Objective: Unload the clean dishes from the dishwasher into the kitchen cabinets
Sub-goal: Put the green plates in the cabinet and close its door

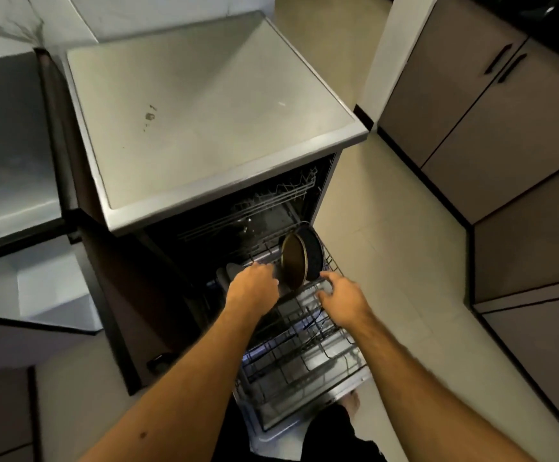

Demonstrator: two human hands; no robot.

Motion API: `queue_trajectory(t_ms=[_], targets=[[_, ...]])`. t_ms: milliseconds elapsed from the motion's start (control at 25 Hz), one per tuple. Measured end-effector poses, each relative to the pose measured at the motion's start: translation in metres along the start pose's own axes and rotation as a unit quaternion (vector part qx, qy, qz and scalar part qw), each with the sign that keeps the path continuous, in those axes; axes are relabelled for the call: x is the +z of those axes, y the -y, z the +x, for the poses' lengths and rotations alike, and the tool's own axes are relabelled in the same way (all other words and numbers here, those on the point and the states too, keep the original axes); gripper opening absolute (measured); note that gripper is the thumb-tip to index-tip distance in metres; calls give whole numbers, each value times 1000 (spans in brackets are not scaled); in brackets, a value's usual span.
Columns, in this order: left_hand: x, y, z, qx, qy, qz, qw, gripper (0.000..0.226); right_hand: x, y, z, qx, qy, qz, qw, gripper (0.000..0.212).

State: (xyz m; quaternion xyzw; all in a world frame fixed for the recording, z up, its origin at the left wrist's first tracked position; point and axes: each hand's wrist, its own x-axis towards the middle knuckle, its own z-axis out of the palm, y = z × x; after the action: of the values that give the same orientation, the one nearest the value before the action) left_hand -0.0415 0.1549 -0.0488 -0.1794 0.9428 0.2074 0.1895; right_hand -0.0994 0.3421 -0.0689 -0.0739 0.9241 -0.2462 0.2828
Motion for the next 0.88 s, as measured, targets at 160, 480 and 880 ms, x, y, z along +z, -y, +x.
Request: queue_trajectory(t_ms=[160, 480, 880], targets=[[36, -15, 46, -66, 35, -98, 992, 25, 13, -31, 48, 54, 13, 58, 997, 44], [133, -28, 173, -176, 84, -302, 933, 34, 91, -100, 189, 174, -35, 276, 945, 18], [245, -32, 306, -227, 65, -321, 917, 71, 155, -152, 342, 403, 40, 738, 540, 45]])
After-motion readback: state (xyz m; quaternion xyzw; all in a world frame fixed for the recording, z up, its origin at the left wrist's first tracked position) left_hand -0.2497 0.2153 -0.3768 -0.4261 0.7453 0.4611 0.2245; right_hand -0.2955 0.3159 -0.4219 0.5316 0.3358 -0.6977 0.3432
